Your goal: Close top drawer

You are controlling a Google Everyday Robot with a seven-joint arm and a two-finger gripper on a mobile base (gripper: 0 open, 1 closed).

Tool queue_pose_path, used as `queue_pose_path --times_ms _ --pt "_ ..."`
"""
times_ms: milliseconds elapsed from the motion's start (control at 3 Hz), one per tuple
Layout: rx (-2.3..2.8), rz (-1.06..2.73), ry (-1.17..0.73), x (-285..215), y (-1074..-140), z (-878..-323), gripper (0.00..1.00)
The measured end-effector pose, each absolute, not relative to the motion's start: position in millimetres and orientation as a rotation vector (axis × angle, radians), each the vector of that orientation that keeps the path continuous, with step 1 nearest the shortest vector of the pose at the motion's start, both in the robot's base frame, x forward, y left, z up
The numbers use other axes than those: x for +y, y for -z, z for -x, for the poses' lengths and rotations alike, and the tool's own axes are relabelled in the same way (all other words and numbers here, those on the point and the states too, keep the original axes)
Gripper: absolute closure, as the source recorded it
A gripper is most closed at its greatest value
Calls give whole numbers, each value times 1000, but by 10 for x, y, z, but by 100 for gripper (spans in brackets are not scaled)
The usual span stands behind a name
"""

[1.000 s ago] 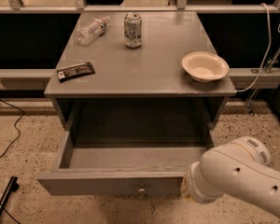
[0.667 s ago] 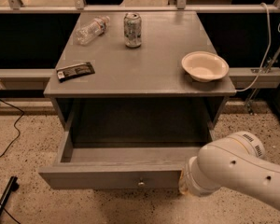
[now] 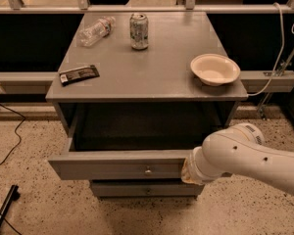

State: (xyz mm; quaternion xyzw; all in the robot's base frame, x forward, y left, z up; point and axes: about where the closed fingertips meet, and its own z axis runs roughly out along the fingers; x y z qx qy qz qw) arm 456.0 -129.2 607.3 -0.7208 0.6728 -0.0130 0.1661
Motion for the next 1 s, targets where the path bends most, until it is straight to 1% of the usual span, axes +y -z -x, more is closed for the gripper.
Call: queue_pose_path --times_ms 1000 --pt "1841 2048 102 -1060 -5947 -5359 100"
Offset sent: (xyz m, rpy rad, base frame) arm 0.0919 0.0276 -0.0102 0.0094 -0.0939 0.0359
